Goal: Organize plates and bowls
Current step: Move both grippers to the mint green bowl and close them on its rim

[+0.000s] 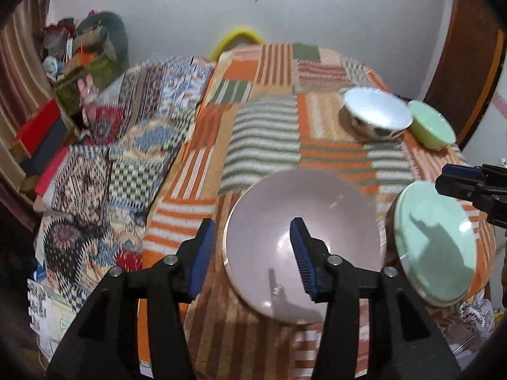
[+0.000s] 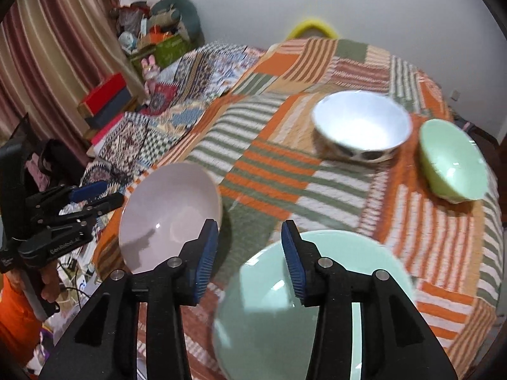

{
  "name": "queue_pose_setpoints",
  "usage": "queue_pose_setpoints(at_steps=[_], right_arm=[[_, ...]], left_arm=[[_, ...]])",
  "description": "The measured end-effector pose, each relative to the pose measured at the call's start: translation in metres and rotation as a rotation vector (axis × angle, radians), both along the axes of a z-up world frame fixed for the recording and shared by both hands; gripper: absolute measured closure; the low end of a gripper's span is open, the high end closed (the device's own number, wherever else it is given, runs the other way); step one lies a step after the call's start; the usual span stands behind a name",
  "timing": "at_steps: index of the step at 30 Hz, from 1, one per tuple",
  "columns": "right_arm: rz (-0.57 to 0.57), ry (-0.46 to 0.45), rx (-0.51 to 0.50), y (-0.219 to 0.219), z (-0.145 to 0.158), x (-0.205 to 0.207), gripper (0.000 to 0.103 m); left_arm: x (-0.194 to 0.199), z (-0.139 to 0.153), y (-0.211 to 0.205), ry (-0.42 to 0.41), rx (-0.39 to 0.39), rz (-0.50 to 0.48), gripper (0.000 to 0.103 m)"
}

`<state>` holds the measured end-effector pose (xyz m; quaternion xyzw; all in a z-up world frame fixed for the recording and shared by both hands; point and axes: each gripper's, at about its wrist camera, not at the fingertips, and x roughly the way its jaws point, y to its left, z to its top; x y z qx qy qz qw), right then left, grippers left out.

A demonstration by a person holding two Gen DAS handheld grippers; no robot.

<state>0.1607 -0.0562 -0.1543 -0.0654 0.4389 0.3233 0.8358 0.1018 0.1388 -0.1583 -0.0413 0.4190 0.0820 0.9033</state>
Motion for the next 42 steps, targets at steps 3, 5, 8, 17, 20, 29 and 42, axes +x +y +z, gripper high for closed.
queue_pose_setpoints(at_steps=[3,5,8,17,20,29,42], right_arm=[[-0.029,-0.029,0.016,-0.02,0.012,0.002,0.062],[-0.05,-0.048,0.025,-0.035,0.018,0.005,0.06],[-0.1,-0.084,0.044,-0.063,0.028,0.011,0.053],[-0.255,-0.149,0.067,-0.138,0.046,0.034,0.053],[-0.295,-0.161,0.06,-0.155,0.046,0.041,0.053],[-0.377,-0.123,0.044,-0.192,0.023,0.087,0.053],[-0.431,-0.006,0.032,-0.211,-0.027,0.154,0.065]], left_arm=[[0.004,0.02,-0.016,-0.04,0.017,-0.026,0.049],[0.008,0.034,-0.03,-0.073,0.032,-0.046,0.045],[0.017,0.051,-0.052,-0.116,0.051,-0.08,0.041],[0.057,0.073,-0.111,-0.149,0.05,-0.184,0.038],[0.076,0.073,-0.125,-0.143,0.044,-0.204,0.038],[0.133,0.048,-0.162,-0.061,-0.011,-0.271,0.038],[0.175,-0.001,-0.19,0.027,-0.02,-0.359,0.038]])
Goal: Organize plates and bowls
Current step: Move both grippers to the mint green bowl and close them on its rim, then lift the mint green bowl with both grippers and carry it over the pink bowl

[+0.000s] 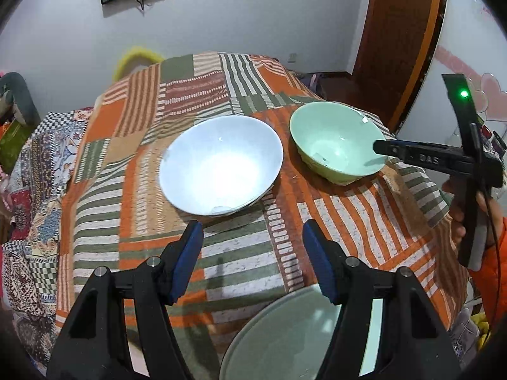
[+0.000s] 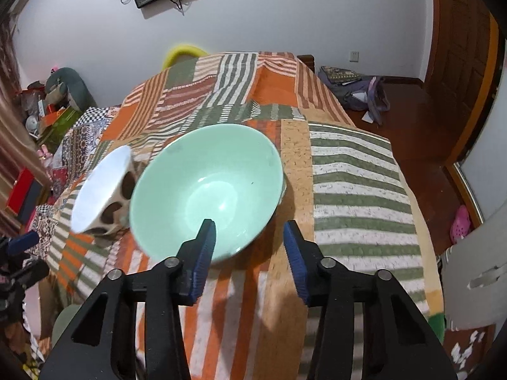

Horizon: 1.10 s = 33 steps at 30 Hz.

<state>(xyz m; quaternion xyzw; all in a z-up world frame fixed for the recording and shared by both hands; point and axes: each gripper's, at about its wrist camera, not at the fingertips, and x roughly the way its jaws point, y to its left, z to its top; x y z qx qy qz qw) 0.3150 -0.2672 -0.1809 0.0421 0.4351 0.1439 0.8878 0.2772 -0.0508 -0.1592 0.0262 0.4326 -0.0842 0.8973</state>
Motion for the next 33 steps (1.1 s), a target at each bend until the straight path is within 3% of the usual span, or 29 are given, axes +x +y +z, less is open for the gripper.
queue_pose_setpoints(at_steps=[6,11,14,19,33], right_arm=[[-0.025,0.046,0.032,-0.009,-0.014,0.022,0.075],[-0.025,0.071,0.078,-0.013,-0.02,0.032,0.077],[0.008,0.079,0.085,-0.009,-0.022,0.033,0.088],[0.033,0.059,0.03,-0.004,-0.019,0.025,0.088],[0.138,0.074,0.024,0.002,-0.019,-0.019,0.088]], left_arm=[[0.013,-0.009,-0.005,0.011,-0.001,-0.015,0.038],[0.018,-0.014,-0.009,0.027,0.002,-0.019,0.038],[0.02,-0.015,-0.012,0.033,0.003,-0.019,0.038],[0.024,-0.014,-0.017,0.039,0.003,-0.02,0.038],[0.032,-0.021,-0.035,0.075,-0.052,-0.044,0.038]])
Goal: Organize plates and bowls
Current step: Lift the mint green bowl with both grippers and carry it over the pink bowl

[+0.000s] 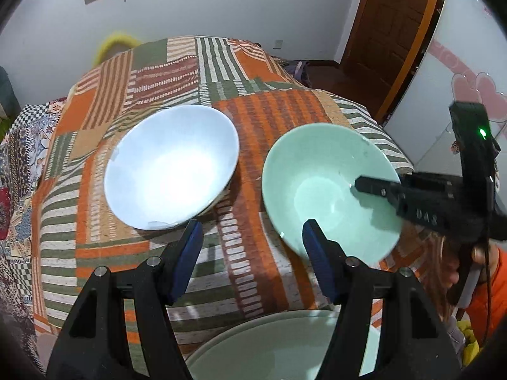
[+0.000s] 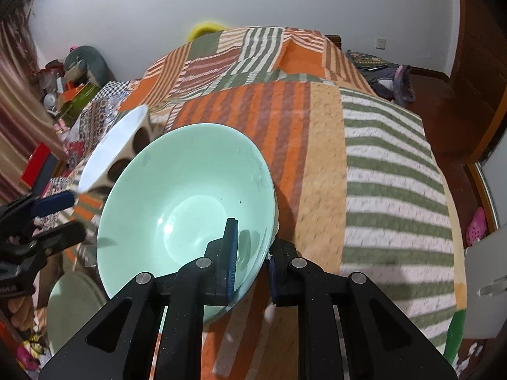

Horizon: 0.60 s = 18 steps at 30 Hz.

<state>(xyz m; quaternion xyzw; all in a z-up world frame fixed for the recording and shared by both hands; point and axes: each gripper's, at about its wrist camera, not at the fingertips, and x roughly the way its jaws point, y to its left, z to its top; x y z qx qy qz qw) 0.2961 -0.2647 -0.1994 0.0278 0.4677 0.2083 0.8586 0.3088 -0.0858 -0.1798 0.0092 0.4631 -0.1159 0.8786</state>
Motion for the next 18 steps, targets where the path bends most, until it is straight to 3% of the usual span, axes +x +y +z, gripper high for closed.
queue_pose_setpoints(at_steps=[4,18], right_arm=[[0.02,0.007,0.0,0.005,-0.003,-0.009,0.089],[-0.013,0.019,0.031,0.006,-0.008,-0.019,0.088]], left_arm=[[0.005,-0.009,-0.004,0.019,0.01,-0.006,0.039],[0.014,-0.04,-0.021,0.127,-0.04,-0.079,0.082]])
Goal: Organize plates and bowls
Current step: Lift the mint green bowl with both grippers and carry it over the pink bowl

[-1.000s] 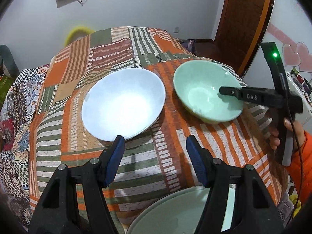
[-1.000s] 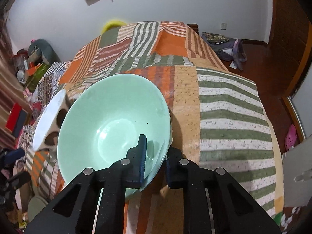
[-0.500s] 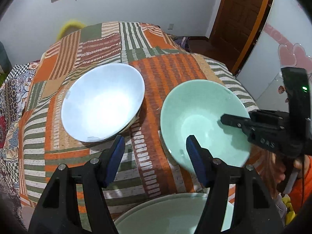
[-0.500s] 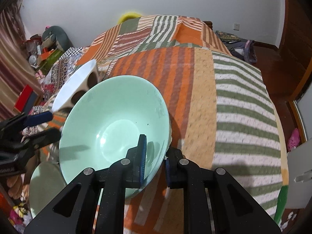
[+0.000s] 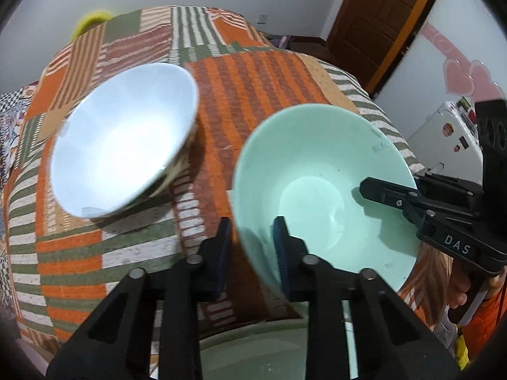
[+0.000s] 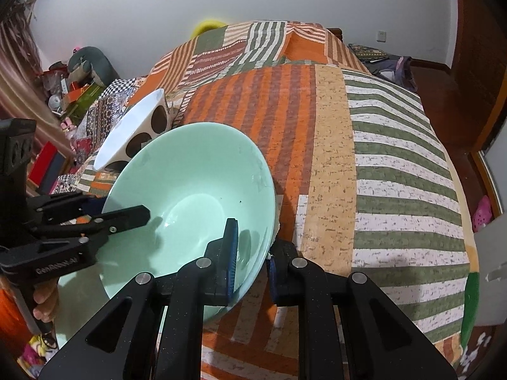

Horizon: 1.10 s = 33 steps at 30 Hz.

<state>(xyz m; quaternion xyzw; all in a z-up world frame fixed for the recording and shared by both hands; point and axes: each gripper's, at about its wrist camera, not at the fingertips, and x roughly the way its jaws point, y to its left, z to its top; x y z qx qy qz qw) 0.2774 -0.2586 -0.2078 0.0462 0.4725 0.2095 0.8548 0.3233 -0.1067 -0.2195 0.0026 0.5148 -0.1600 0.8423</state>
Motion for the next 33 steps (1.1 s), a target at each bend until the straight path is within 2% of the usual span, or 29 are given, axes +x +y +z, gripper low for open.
queue_pose_setpoints(at_steps=[1,4,8,13,23,33], right_arm=[[-0.001,-0.001,0.0,0.0,0.0,-0.001,0.088],[-0.002,-0.004,0.0,0.001,0.001,-0.001,0.087],[-0.007,-0.006,-0.004,0.001,0.001,-0.004,0.087],[-0.019,-0.008,0.004,0.0,0.006,-0.007,0.087],[-0.003,-0.07,0.009,0.011,0.04,-0.028,0.087],[0.058,-0.143,0.016,0.046,0.075,-0.06,0.087]], left_arm=[[0.0,-0.002,-0.003,0.006,0.0,-0.01,0.086],[-0.002,-0.006,-0.008,-0.01,0.028,-0.017,0.086],[-0.002,-0.006,-0.005,0.005,-0.015,-0.016,0.087],[-0.009,0.001,-0.004,-0.01,-0.024,-0.016,0.087],[-0.04,0.04,0.016,-0.086,-0.064,0.018,0.087],[-0.087,0.082,0.052,-0.173,-0.064,0.08,0.087]])
